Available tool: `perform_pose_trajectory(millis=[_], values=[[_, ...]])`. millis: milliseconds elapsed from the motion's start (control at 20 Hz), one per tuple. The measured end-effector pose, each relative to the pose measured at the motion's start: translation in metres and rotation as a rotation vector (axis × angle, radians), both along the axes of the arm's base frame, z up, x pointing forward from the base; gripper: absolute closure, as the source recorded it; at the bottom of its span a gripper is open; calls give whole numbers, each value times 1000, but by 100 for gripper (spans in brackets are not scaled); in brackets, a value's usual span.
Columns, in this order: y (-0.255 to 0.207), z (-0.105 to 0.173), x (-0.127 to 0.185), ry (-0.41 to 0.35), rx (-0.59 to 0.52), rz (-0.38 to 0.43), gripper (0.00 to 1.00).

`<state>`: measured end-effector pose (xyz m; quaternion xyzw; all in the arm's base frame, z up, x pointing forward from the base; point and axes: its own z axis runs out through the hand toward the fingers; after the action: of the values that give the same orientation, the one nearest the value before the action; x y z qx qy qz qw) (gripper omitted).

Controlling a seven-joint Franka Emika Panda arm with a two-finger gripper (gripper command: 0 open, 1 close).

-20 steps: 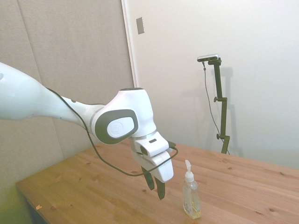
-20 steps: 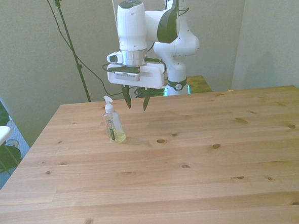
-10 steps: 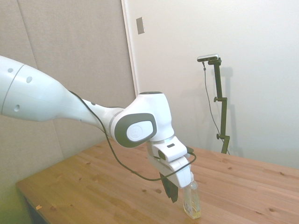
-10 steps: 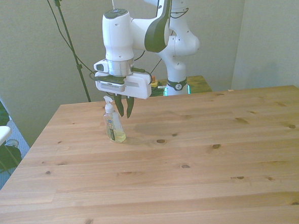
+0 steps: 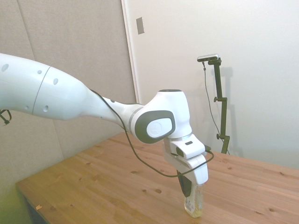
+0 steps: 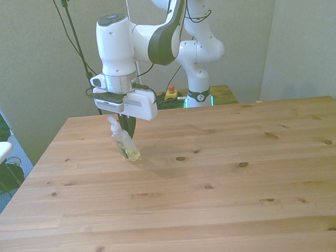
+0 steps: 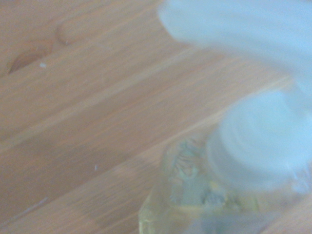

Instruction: Knock down the sanitizer

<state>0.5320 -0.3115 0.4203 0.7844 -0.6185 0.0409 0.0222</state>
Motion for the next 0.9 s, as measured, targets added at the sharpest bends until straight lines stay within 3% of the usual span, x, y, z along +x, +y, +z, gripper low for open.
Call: perform_pose_trajectory(millis=[400, 750, 800, 900], values=[[-43, 0, 26, -10, 18, -46, 100], [-47, 6, 32, -24, 27, -46, 100], [-46, 6, 33, -23, 31, -39, 0], [-42, 6, 34, -19, 37, -19, 0]])
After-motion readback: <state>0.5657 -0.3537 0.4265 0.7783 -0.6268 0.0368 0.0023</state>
